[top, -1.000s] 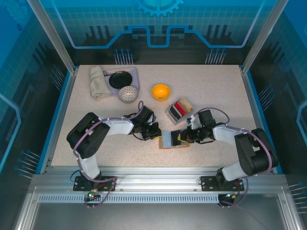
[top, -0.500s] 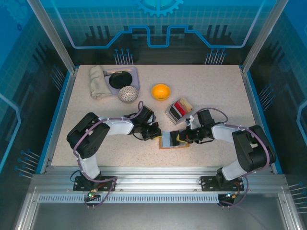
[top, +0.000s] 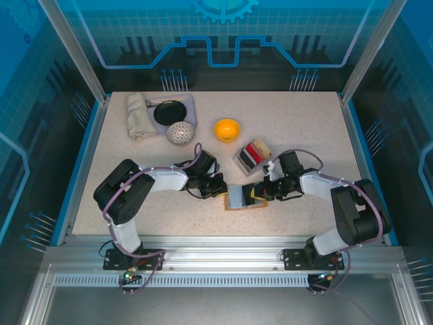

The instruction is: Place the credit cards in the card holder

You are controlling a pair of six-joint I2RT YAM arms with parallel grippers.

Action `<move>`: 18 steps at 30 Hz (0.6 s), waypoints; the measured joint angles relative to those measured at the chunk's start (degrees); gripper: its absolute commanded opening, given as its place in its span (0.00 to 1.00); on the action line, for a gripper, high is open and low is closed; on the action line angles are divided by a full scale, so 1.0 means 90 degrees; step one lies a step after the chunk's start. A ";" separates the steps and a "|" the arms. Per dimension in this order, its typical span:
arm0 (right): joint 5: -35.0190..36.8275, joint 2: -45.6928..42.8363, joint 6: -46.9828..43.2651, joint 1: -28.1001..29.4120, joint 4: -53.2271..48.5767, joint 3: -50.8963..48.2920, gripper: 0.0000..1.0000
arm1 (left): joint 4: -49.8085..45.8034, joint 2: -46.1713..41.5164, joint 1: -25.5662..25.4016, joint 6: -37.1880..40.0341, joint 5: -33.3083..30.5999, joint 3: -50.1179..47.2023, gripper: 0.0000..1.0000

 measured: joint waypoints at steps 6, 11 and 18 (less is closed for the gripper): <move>-0.0051 -0.0015 -0.0170 -0.0078 -0.0109 -0.0017 0.00 | 0.0022 0.0000 0.0000 0.0000 0.0000 -0.0005 0.00; -0.0279 0.0216 -0.0328 -0.0078 -0.0092 -0.0015 0.00 | 0.0022 0.0000 0.0000 0.0002 0.0039 -0.0005 0.00; -0.0578 0.0478 -0.0299 -0.0022 0.0087 0.0058 0.02 | 0.0022 0.0000 0.0000 0.0000 0.0041 -0.0005 0.00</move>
